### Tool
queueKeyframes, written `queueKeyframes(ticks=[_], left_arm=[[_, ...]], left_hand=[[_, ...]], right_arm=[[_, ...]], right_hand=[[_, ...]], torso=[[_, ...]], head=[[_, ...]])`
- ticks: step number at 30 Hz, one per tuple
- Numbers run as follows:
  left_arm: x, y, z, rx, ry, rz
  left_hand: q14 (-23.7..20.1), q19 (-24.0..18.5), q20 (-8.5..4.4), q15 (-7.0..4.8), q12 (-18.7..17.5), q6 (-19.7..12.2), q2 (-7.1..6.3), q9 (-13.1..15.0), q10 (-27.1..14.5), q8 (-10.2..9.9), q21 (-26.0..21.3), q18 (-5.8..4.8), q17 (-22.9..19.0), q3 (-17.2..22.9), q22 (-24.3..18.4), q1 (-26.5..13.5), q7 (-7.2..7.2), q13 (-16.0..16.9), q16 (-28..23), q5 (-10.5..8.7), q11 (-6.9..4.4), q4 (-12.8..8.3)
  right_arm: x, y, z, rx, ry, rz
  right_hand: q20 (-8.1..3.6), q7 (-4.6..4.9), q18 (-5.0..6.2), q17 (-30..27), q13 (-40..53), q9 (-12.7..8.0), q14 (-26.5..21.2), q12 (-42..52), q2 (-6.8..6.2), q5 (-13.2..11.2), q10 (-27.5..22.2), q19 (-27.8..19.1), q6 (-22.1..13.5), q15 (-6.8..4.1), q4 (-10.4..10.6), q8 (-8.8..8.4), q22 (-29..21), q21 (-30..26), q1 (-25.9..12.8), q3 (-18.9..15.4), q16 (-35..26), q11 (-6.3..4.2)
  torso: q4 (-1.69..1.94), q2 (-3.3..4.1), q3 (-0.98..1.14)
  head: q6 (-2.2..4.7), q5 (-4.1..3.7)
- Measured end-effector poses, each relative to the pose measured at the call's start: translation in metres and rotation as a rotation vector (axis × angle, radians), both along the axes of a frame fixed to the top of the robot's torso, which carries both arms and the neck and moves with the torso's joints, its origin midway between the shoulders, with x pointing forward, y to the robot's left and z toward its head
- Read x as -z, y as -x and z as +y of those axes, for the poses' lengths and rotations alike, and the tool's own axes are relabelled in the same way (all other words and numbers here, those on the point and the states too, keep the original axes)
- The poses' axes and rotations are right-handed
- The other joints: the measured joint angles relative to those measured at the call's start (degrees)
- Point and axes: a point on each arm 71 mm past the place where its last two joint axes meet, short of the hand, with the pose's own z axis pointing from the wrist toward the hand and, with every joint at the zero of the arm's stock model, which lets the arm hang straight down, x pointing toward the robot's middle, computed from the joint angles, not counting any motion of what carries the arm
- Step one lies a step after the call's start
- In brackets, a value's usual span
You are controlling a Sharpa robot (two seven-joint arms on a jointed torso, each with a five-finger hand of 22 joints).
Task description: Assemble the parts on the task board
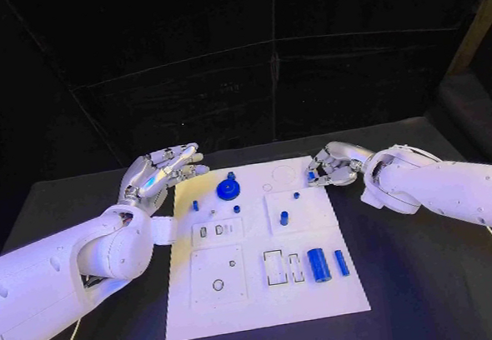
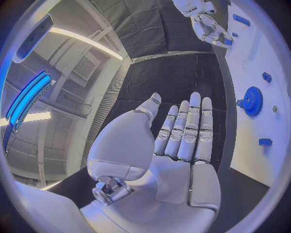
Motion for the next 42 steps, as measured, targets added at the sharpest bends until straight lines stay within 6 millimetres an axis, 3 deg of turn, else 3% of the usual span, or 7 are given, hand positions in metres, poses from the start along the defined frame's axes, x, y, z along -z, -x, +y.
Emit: queueKeyframes(ticks=[4,11,20,27,34,38,42], left_arm=[[0.0,0.0,0.0,0.0,0.0,0.0],[0.0,0.0,0.0,0.0,0.0,0.0],[0.0,0.001,0.002,-0.002,-0.001,0.001],[-0.001,0.002,0.001,0.001,0.001,0.002],[-0.001,0.002,0.0,0.004,0.002,0.002],[-0.001,0.002,-0.001,0.006,0.002,0.002],[-0.001,0.001,-0.001,0.005,0.002,0.001]], left_hand=[[0.0,0.0,0.0,0.0,0.0,0.0,0.0,0.0,0.0,0.0,0.0,0.0,0.0,0.0,0.0,0.0,0.0,0.0,0.0,0.0,0.0,0.0],[0.0,0.0,0.0,0.0,0.0,0.0,0.0,0.0,0.0,0.0,0.0,0.0,0.0,0.0,0.01,0.0,0.0,0.0,0.0,0.0,0.0,0.0],[0.0,0.0,0.0,0.0,0.0,0.0,0.0,0.0,0.0,0.0,0.0,0.0,0.0,0.0,0.01,0.0,0.0,0.0,0.0,0.0,0.0,0.0],[0.0,0.0,0.0,0.0,0.0,0.0,0.0,0.0,0.0,0.0,0.0,0.0,0.0,0.0,0.01,0.0,0.0,0.0,0.0,0.0,0.0,0.0],[0.0,0.0,0.0,0.0,0.0,0.0,0.0,0.0,0.0,0.0,0.0,0.0,0.0,0.0,0.01,0.0,0.0,0.0,0.0,0.0,0.0,0.0],[0.0,0.0,0.0,0.0,0.0,0.0,0.0,0.0,0.0,0.0,0.0,0.0,-0.01,0.0,0.01,0.0,0.0,0.0,0.0,0.0,0.0,0.0],[0.0,0.0,0.0,0.0,0.0,0.0,0.0,0.0,0.0,0.0,0.0,-0.01,-0.01,0.0,-0.11,0.0,0.0,0.0,-0.44,0.0,0.0,0.0]], right_arm=[[0.0,0.0,0.0,0.004,0.001,-0.006],[-0.004,0.0,-0.002,0.031,-0.007,-0.052],[-0.014,0.012,0.009,0.038,-0.049,-0.104],[-0.035,0.025,0.055,-0.015,-0.108,-0.115],[-0.047,0.034,0.117,-0.08,-0.135,-0.105],[-0.048,0.035,0.143,-0.104,-0.131,-0.098],[-0.046,0.034,0.171,-0.132,-0.114,-0.082]], right_hand=[[-0.42,-0.63,0.0,0.0,0.45,0.01,0.1,0.33,0.68,-0.43,0.6,0.38,1.66,-0.7,-0.14,0.97,0.0,0.0,-0.09,0.98,0.0,-0.62],[-1.32,-0.52,-0.01,0.0,1.13,0.0,-0.02,1.31,1.58,-1.22,1.21,0.91,1.97,-1.46,-1.37,1.62,0.0,0.57,0.52,3.12,0.64,-1.63],[-1.52,-0.49,0.0,0.0,1.13,-0.02,-0.1,1.42,1.89,-1.56,1.21,1.12,1.99,-1.53,-1.59,1.63,0.0,0.57,0.21,3.35,0.67,-1.63],[-1.52,-0.49,-0.01,0.0,1.05,-0.02,-0.1,1.09,2.05,-1.75,1.21,1.12,1.99,-1.53,-1.51,1.63,0.0,0.57,0.05,3.43,0.67,-1.63],[-1.52,-0.5,-0.01,0.04,0.83,-0.03,-0.1,1.1,2.11,-2.08,1.21,1.12,1.98,-1.52,-1.51,1.63,0.0,0.57,0.0,3.43,0.67,-1.63],[-1.52,-0.53,-0.01,0.04,0.81,-0.03,-0.1,1.0,2.11,-2.09,1.21,1.12,1.96,-1.52,-1.51,1.63,0.0,0.57,-0.01,3.43,0.67,-1.62],[-1.72,-0.54,-0.01,0.04,0.7,-0.03,-0.1,0.7,2.11,-2.1,1.21,0.92,1.94,-1.52,-1.43,1.63,0.0,0.57,-0.01,3.78,0.67,-1.62]], torso=[[-0.02,0.0,0.01],[-0.03,-0.01,0.02],[-0.04,-0.16,-0.09],[-0.04,-0.4,-0.34],[0.26,-0.57,-0.55],[0.39,-0.57,-0.65],[0.39,-0.6,-0.68]], head=[[-0.03,-0.01],[-0.12,0.13],[0.0,0.46],[0.08,0.69],[0.01,1.02],[-0.17,1.44],[-0.51,2.46]])
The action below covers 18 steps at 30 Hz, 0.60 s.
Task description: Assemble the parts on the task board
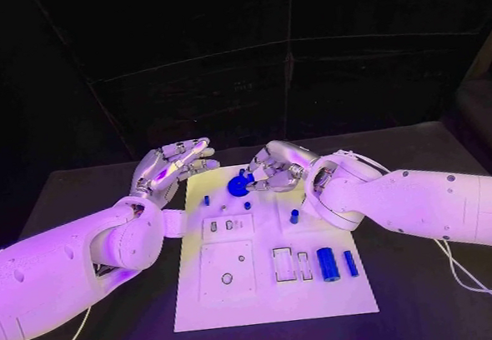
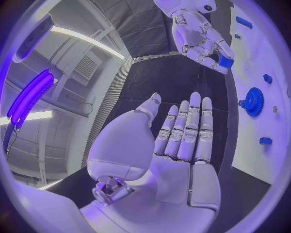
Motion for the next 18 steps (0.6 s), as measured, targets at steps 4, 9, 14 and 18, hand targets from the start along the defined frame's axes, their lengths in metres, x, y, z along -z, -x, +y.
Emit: queueKeyframes(ticks=[4,9,14,18], left_arm=[[0.0,-0.001,0.001,-0.003,-0.001,-0.002],[-0.001,-0.002,0.001,-0.005,-0.003,-0.003],[-0.001,-0.003,0.0,-0.005,-0.003,-0.004],[-0.001,-0.003,-0.001,-0.003,-0.002,-0.004]], left_hand=[[0.0,0.0,0.0,0.0,0.0,0.0,0.0,0.0,0.0,0.0,0.0,0.0,0.0,0.0,0.0,0.0,0.0,0.0,0.0,0.0,0.0,0.0],[0.0,0.0,0.0,0.0,0.0,0.0,0.0,0.0,0.0,0.0,0.0,0.0,0.0,0.0,0.0,0.0,0.0,0.0,0.0,0.0,0.0,0.0],[0.0,0.0,0.0,0.0,0.0,0.0,0.0,0.0,0.0,0.0,0.0,0.0,0.0,0.0,0.0,0.0,0.0,0.0,0.0,0.0,0.0,0.0],[0.0,0.0,0.0,0.0,0.0,0.0,0.0,0.0,0.0,0.0,0.0,0.0,0.0,0.0,0.01,0.0,0.0,0.0,0.0,0.0,0.0,0.0]], right_arm=[[0.003,0.001,0.024,-0.035,0.026,0.016],[0.017,0.007,0.043,-0.078,0.083,0.049],[0.028,0.012,0.055,-0.107,0.136,0.076],[0.035,0.016,0.061,-0.123,0.17,0.088]], right_hand=[[0.0,-0.02,0.0,0.0,-0.09,0.0,0.0,-0.03,0.07,-0.27,0.0,0.0,-0.02,0.0,0.01,0.0,0.0,0.0,-0.07,0.01,0.0,0.0],[0.0,-0.03,0.0,-0.01,-0.1,0.0,0.0,-0.44,0.14,-0.33,-0.03,0.0,-0.03,0.01,0.01,0.0,0.0,0.0,-0.14,0.01,0.0,0.03],[0.03,-0.11,0.0,-0.01,-0.47,0.0,0.0,-0.66,0.14,-0.35,-0.26,-0.42,-0.11,0.01,0.01,0.0,0.0,0.0,-0.14,0.01,-0.31,0.18],[0.03,-0.14,0.0,-0.01,-0.48,0.0,0.0,-0.77,0.15,-0.37,-0.44,-0.42,-0.14,0.01,0.01,-0.01,0.0,0.0,-0.15,0.01,-0.31,0.01]], torso=[[0.04,0.03,0.0],[0.02,0.03,0.04],[-0.12,0.05,0.09],[-0.25,0.07,0.15]], head=[[-0.32,1.0],[-0.87,1.91],[-1.2,2.39],[-1.57,2.8]])
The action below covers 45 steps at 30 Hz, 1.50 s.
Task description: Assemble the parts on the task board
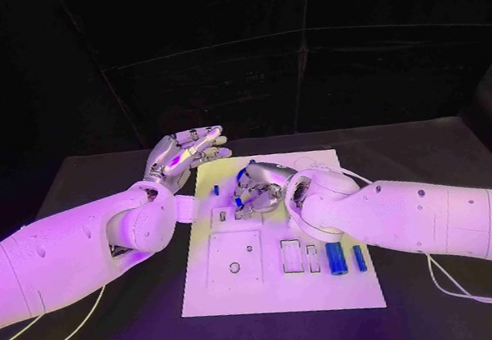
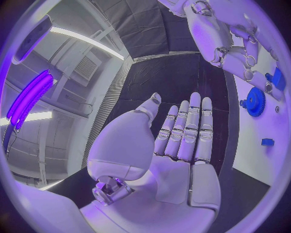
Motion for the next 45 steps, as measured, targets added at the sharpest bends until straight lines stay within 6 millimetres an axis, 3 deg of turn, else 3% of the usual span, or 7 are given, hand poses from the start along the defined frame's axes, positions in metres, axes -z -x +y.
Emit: queueKeyframes(ticks=[14,30,35,45], left_arm=[[0.0002,-0.0012,0.0002,-0.002,-0.001,-0.001],[0.0004,-0.0017,0.0014,-0.005,-0.003,-0.001],[0.0004,-0.0018,0.0015,-0.006,-0.003,-0.001],[0.0004,-0.0017,0.0021,-0.007,-0.003,-0.001]], left_hand=[[0.0,0.0,0.0,0.0,0.0,0.0,0.0,0.0,0.0,0.0,0.0,0.0,0.0,0.0,0.0,0.0,0.0,0.0,0.0,0.0,0.0,0.0],[0.0,0.0,0.0,0.0,0.0,0.0,0.0,0.0,0.0,0.0,0.0,0.0,0.0,0.0,0.01,0.0,0.0,0.0,0.0,0.0,0.0,0.0],[0.0,0.0,0.0,0.0,0.0,0.0,0.0,0.0,0.0,0.0,0.0,0.0,0.0,0.0,0.01,0.0,0.0,0.0,0.0,0.0,0.0,0.0],[0.0,-0.01,0.01,0.0,0.0,0.0,0.0,0.0,0.0,0.0,0.0,0.0,0.0,0.0,0.01,0.0,0.0,0.0,0.0,0.0,0.0,0.0]], right_arm=[[0.0081,0.0033,0.0038,-0.022,0.07,-0.011],[0.0078,0.0026,-0.0013,-0.023,0.094,-0.02],[0.0075,0.0019,-0.0014,-0.026,0.1,-0.019],[0.0084,0.0011,-0.0028,-0.03,0.118,-0.008]], right_hand=[[0.0,-0.18,0.0,-0.01,-0.04,0.0,0.0,-0.01,0.06,-0.3,0.0,0.0,-0.18,0.0,-0.2,-0.36,0.0,-0.21,-0.07,0.18,0.0,0.0],[0.0,-0.32,0.0,-0.01,-0.11,0.0,0.0,-0.48,0.03,-0.51,-0.4,0.0,-0.32,0.0,-0.25,-0.33,0.0,-0.21,-0.09,0.21,0.0,0.4],[0.21,-0.31,0.0,-0.02,-1.32,0.01,0.0,-1.44,-0.6,-0.52,-1.03,-0.21,-0.31,0.0,-0.36,-0.34,0.0,-0.44,-0.72,0.32,0.0,0.6],[0.69,1.13,0.01,-0.02,-3.44,-0.63,0.0,-3.67,-1.38,-1.6,-2.54,-1.15,-2.94,0.42,-0.24,-1.99,0.0,-0.88,-1.84,0.75,-0.57,1.53]], torso=[[-0.03,-0.02,0.04],[0.03,-0.07,0.0],[0.07,-0.07,0.0],[0.07,-0.07,-0.03]], head=[[-0.77,-0.08],[-1.07,-0.2],[-1.18,-0.2],[-1.31,-0.18]])
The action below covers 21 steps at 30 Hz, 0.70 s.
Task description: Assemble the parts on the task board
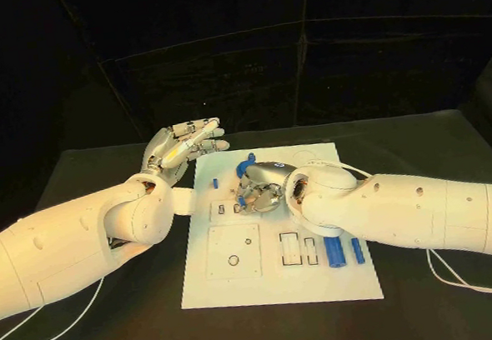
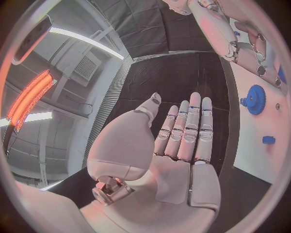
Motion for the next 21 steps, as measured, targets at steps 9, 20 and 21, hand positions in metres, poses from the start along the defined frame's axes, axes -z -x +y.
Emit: queueKeyframes(ticks=[9,20,21], left_arm=[[0.0,0.0001,0.0005,-0.001,0.0,0.0],[0.0,0.0,0.0008,-0.001,-0.001,0.0],[0.0,0.0,0.0008,-0.001,-0.001,0.0]], left_hand=[[0.0,0.0,0.0,0.0,0.0,0.0,0.0,0.0,0.0,0.0,0.0,0.0,0.0,0.0,0.0,0.0,0.0,0.0,0.0,0.0,0.0,0.0],[0.0,0.0,0.0,0.0,0.0,0.0,0.0,0.0,0.0,0.0,0.0,0.0,0.0,0.0,0.0,0.0,0.0,0.0,0.0,0.0,0.0,0.0],[0.0,0.0,0.0,0.0,0.0,0.0,0.0,0.0,0.0,0.0,0.0,0.0,0.0,0.0,0.01,0.0,0.0,0.0,0.0,0.0,0.0,0.0]], right_arm=[[-0.0008,-0.0001,0.0,-0.001,0.013,0.0],[-0.0013,0.0005,-0.0001,0.002,0.023,-0.008],[-0.0013,0.0006,-0.0001,0.002,0.023,-0.008]], right_hand=[[0.21,0.13,-0.01,0.0,-0.4,-0.18,0.0,-0.51,-0.22,-0.25,-0.21,-0.21,-0.81,0.41,0.0,-0.56,0.0,-0.22,-0.38,0.0,0.0,0.21],[0.33,0.33,0.0,0.0,-0.46,-0.06,0.12,-0.51,-1.14,-1.12,-0.41,-0.33,-1.37,0.52,0.27,-0.69,0.0,-0.22,-1.29,-0.27,0.0,0.42],[0.41,0.36,0.0,0.0,-0.45,0.01,0.21,-0.51,-1.38,-1.47,-0.41,-0.4,-1.41,0.61,0.5,-0.69,0.0,-0.22,-1.52,-0.51,0.0,0.42]], torso=[[-0.01,0.0,0.0],[-0.03,0.0,0.02],[-0.03,0.0,0.02]], head=[[-0.15,-0.12],[-0.2,-0.19],[-0.2,-0.21]])
